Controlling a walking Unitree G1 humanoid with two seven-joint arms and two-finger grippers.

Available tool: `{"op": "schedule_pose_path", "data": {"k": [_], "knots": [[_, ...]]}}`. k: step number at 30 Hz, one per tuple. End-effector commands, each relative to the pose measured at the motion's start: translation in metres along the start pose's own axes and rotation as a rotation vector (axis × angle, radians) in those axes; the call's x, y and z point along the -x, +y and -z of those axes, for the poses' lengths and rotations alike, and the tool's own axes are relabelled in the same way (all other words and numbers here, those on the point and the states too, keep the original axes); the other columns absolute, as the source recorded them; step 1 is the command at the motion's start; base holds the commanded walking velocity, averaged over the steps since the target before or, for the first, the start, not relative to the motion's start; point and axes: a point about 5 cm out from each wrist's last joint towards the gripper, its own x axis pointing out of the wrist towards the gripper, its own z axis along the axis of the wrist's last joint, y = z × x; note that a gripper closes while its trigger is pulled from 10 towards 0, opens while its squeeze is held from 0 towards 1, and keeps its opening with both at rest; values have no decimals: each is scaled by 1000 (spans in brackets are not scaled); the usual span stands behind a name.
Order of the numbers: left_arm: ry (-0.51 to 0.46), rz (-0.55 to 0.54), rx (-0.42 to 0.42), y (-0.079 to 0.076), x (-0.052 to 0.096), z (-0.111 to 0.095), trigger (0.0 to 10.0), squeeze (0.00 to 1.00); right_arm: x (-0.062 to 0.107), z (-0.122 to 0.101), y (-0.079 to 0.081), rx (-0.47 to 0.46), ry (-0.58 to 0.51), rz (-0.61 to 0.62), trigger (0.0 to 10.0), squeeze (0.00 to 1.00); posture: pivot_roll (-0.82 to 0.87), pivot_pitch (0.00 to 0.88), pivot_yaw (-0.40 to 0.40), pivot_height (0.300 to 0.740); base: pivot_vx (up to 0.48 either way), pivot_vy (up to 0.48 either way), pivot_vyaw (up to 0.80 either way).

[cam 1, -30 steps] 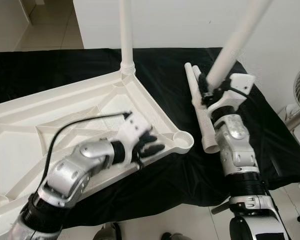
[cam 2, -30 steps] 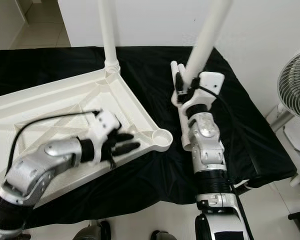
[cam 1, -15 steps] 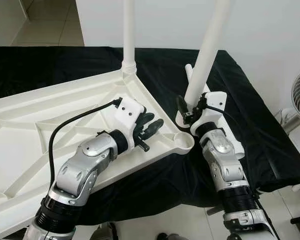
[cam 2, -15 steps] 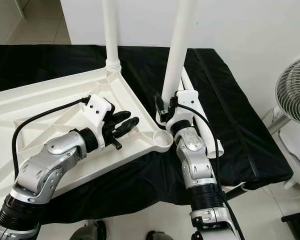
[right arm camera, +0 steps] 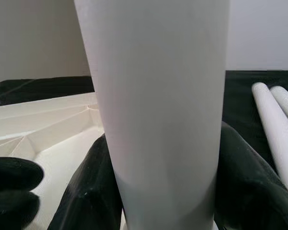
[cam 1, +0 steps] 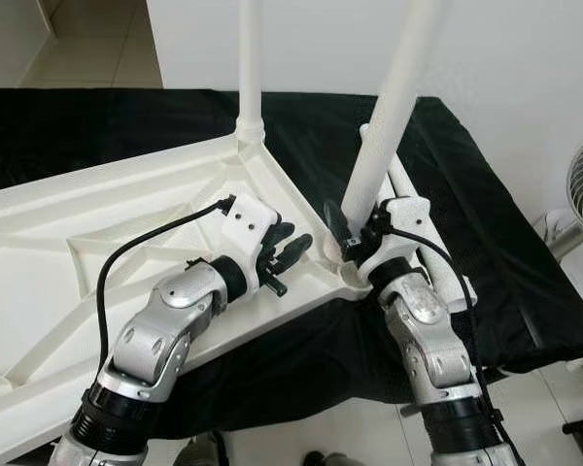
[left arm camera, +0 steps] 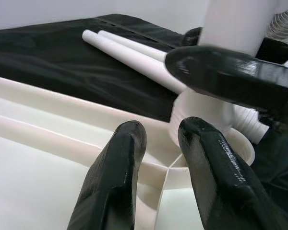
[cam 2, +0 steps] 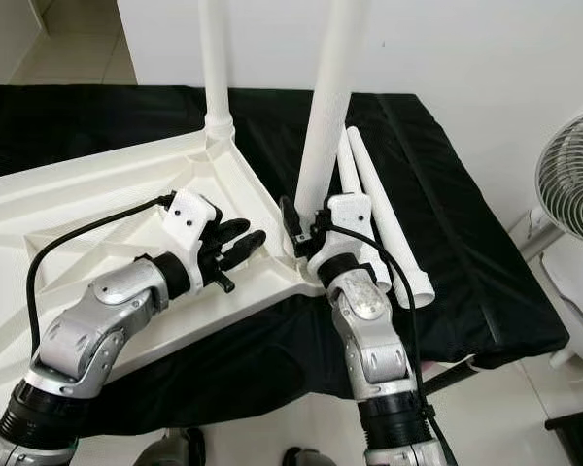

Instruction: Building children table

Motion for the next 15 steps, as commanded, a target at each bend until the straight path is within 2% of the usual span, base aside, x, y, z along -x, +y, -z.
{"op": "schedule_pose_path", "data": {"k": [1,10,15], "knots": [[-3,-23,-1,-1,1,1,10000,0,2,-3,-3,-5,-9,17,10000,0,101,162,-60,740,0,0,0],[9,-63,-8,7,6,8,10000,0,26,2,-8,-11,25,87,10000,0,94,170,-60,740,0,0,0],[13,-68,-19,9,7,9,10000,0,28,4,-7,-12,35,89,10000,0,94,170,-60,740,0,0,0]]}}
